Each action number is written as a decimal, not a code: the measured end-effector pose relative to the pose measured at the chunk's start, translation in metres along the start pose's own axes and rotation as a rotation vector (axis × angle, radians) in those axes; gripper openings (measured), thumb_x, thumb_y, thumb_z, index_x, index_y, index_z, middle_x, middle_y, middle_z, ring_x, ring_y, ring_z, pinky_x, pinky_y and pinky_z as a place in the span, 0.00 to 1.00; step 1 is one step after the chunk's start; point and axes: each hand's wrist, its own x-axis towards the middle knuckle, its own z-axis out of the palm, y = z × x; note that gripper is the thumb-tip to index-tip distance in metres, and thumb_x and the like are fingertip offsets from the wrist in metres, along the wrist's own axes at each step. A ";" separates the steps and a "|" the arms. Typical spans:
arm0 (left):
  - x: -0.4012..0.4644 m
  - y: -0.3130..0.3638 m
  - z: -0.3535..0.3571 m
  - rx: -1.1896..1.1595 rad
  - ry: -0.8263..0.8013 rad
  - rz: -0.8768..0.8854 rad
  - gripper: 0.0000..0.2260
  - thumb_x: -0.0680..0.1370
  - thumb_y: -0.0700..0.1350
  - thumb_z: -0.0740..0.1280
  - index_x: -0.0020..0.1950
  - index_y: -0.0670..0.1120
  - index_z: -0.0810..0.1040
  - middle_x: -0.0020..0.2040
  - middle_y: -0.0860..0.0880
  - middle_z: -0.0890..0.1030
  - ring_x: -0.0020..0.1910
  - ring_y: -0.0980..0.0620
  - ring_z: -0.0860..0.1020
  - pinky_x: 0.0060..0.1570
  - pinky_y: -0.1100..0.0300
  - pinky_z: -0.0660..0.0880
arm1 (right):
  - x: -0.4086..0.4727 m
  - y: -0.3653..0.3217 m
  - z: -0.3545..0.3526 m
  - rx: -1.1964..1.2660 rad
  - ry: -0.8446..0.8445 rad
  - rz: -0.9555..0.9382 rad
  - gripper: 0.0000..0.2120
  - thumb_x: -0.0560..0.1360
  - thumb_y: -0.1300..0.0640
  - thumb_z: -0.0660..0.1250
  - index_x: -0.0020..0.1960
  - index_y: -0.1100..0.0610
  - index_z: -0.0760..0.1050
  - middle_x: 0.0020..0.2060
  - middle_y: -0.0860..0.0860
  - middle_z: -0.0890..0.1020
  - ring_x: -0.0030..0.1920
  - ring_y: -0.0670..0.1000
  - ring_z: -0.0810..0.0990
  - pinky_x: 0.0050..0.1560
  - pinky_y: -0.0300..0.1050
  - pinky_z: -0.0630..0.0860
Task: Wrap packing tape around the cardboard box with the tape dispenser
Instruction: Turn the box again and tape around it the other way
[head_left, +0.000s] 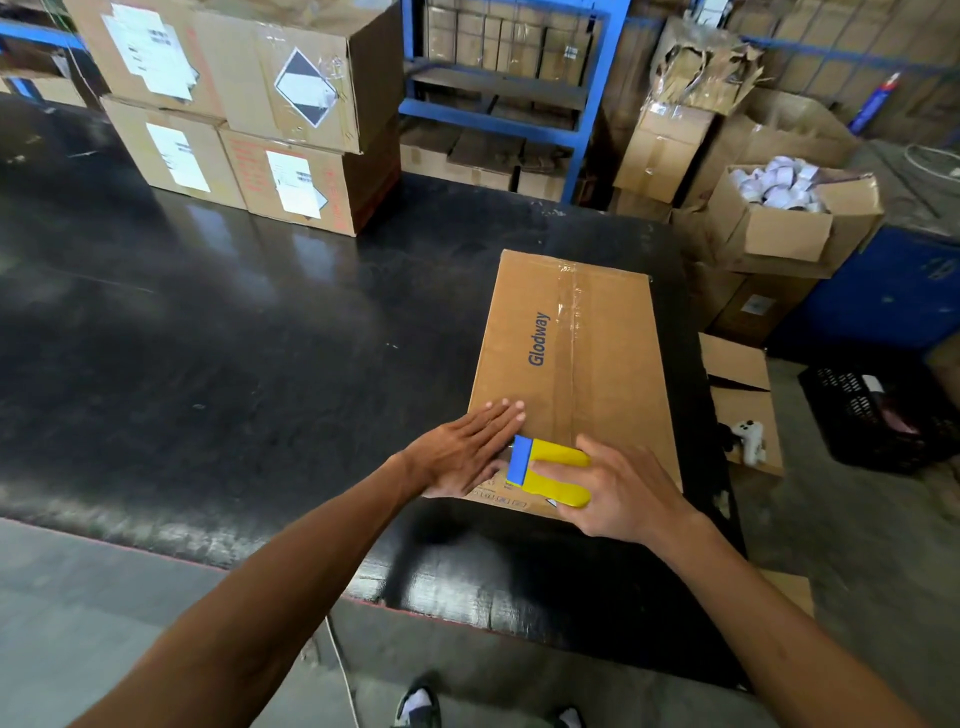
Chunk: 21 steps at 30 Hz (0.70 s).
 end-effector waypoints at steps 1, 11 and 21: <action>-0.001 -0.001 0.001 0.027 0.003 -0.005 0.28 0.86 0.53 0.51 0.78 0.34 0.55 0.79 0.36 0.56 0.79 0.41 0.54 0.75 0.46 0.60 | 0.000 0.001 0.000 -0.003 -0.002 -0.003 0.24 0.65 0.40 0.71 0.60 0.38 0.79 0.39 0.51 0.76 0.31 0.56 0.78 0.27 0.46 0.74; -0.003 -0.006 0.004 0.016 -0.019 0.023 0.30 0.85 0.55 0.53 0.80 0.39 0.49 0.80 0.35 0.52 0.80 0.39 0.51 0.77 0.44 0.55 | 0.002 0.000 0.000 -0.025 -0.024 -0.003 0.27 0.61 0.41 0.76 0.60 0.38 0.80 0.39 0.51 0.76 0.31 0.55 0.78 0.27 0.44 0.74; -0.004 -0.008 0.009 0.109 -0.075 0.003 0.31 0.85 0.57 0.48 0.78 0.33 0.57 0.78 0.33 0.56 0.79 0.38 0.54 0.76 0.44 0.58 | -0.006 0.009 -0.007 -0.013 0.000 -0.038 0.26 0.66 0.39 0.74 0.63 0.39 0.78 0.38 0.50 0.74 0.29 0.54 0.75 0.26 0.43 0.69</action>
